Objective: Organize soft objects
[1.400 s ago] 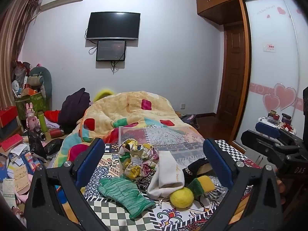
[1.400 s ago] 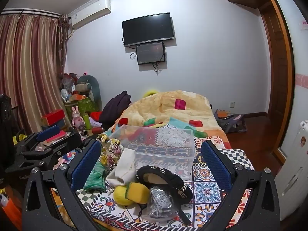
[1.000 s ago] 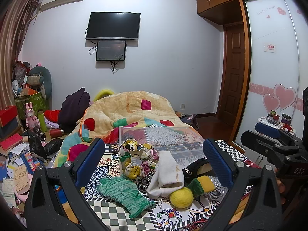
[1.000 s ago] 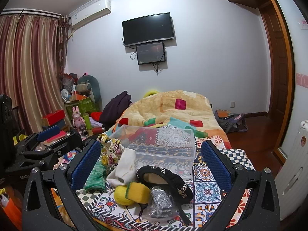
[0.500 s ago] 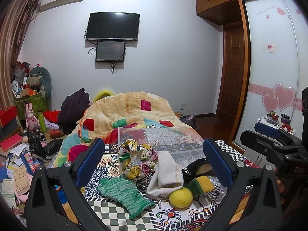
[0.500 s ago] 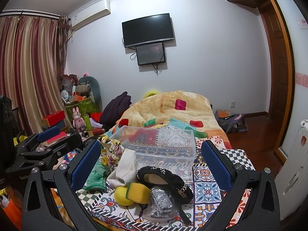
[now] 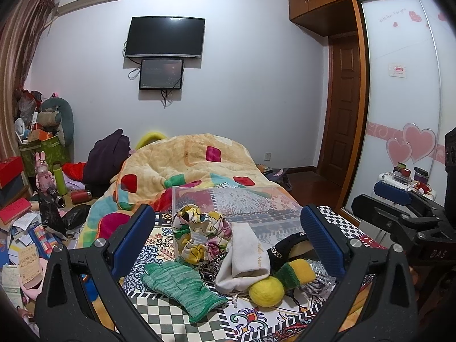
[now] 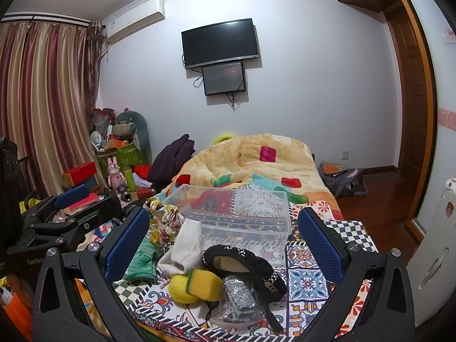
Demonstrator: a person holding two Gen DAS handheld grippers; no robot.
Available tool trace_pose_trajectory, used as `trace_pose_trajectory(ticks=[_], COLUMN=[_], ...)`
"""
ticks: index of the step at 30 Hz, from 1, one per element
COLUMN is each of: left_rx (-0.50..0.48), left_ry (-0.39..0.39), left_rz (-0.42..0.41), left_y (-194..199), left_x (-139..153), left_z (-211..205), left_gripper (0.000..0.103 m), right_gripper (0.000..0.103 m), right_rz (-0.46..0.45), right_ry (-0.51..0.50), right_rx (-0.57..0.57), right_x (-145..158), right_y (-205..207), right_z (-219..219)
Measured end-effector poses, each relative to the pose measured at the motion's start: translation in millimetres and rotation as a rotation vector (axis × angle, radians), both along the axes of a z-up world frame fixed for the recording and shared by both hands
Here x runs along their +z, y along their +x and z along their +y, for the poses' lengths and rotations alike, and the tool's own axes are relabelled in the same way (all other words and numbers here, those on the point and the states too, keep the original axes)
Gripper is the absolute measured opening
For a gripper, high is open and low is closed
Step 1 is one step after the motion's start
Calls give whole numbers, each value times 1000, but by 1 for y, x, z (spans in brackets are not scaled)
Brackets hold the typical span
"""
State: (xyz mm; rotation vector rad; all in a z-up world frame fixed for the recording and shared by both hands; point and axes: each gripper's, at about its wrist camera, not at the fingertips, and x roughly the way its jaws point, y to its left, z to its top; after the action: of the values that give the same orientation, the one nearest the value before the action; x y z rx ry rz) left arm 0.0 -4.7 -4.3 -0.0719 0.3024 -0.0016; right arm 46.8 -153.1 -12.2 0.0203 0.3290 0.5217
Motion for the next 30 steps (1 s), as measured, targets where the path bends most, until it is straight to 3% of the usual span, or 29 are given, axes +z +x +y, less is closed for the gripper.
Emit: trace_pose_trajectory(ticks=[9,12,18,23,28,30], left_rx=[2,12,32,60,87,82], left_ry=[-16,-29,-50,-67,-100,-123], left_rz=[67,111,166,215,256,277], left_y=[20,32,55,74,86,91], left_x=[-17,-24,-38,-51,-62,-67], left_z=[8,15,30,46,64,69], left_gripper=[102,87,82,67,61,59], right_gripper=[103,101,83,68,66,60], right_rz=[67,104,153,233,280,276], right_ry=[-21,-51,-74,-90,-130,-178], right_rx=[3,-5,8,22,44,43], right_x=[-16,-23,-40,-55,-62,-65], right_y=[18,22,37,49,55,59], right_z=[-2,-1,-4,-7,-4,-2])
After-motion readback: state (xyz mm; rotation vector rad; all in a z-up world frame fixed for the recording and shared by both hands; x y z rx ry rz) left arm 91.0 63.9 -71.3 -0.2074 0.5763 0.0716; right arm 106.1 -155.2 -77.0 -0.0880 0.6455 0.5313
